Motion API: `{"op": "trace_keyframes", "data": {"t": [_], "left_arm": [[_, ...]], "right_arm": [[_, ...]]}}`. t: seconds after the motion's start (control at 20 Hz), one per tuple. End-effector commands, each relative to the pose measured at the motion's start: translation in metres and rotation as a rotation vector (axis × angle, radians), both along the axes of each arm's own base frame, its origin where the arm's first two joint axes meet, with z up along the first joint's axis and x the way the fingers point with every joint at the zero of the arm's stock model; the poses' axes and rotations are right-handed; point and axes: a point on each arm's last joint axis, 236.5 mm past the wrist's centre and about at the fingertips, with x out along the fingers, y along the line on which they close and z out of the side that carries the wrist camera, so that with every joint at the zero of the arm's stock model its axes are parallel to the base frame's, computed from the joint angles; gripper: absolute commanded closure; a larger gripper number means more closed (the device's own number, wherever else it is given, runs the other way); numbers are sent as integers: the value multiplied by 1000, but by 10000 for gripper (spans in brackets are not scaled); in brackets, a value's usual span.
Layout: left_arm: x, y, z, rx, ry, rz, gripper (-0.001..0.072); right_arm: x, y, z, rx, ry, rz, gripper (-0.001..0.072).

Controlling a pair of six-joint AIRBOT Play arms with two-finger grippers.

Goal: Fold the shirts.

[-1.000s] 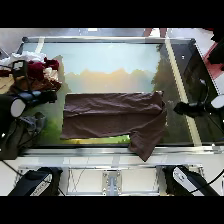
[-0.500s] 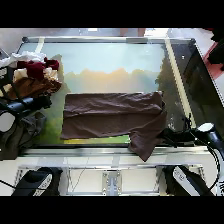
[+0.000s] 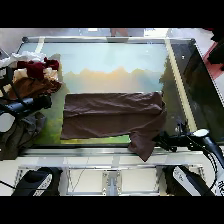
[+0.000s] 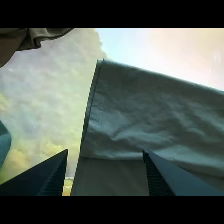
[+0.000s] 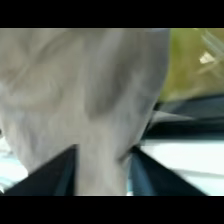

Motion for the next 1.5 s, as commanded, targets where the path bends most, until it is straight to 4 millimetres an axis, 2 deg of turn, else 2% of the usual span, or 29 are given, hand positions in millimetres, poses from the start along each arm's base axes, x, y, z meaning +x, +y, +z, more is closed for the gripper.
{"op": "trace_keyframes", "data": {"t": [0.0,0.1,0.15,0.2,0.25,0.35,0.4,0.45,0.5,0.55,0.6,0.7,0.8,0.9,1.05,1.15,1.3,1.45], "left_arm": [[0,0,0,0,-1,-1,161],[0,0,0,2,-1,0,161],[1,2,1,8,-5,3,164],[2,9,3,26,-17,30,198],[2,27,8,45,-39,112,277],[-12,79,13,104,-39,343,278],[-31,106,1,129,23,475,285],[-53,122,-21,123,111,577,289],[-76,130,-50,102,222,639,326],[-98,129,-83,43,329,701,421],[-111,118,-113,-57,404,735,505],[-113,69,-162,-351,491,696,510],[-105,19,-183,-588,518,584,507],[-113,-6,-196,-664,571,519,506],[-127,-11,-214,-672,638,537,461],[-121,-17,-218,-699,636,504,230],[-114,-26,-228,-750,670,501,222],[-102,-18,-235,-751,630,533,223]], "right_arm": [[19,9,3,32,-61,-49,462],[26,23,11,66,-110,-11,672],[30,29,16,94,-127,-19,677],[36,33,24,121,-150,-26,678],[42,34,33,131,-174,-17,678],[54,30,53,109,-235,21,678],[60,28,64,99,-272,38,678],[67,27,77,94,-306,52,678],[72,26,86,88,-334,63,678],[77,24,95,77,-363,69,678],[80,23,101,68,-384,71,678],[81,22,108,56,-413,80,677],[79,24,111,52,-437,111,677],[78,25,111,49,-451,131,677],[79,25,112,45,-468,147,677],[79,25,112,46,-469,145,677],[79,26,113,47,-470,145,677],[80,27,114,55,-473,140,677]]}}
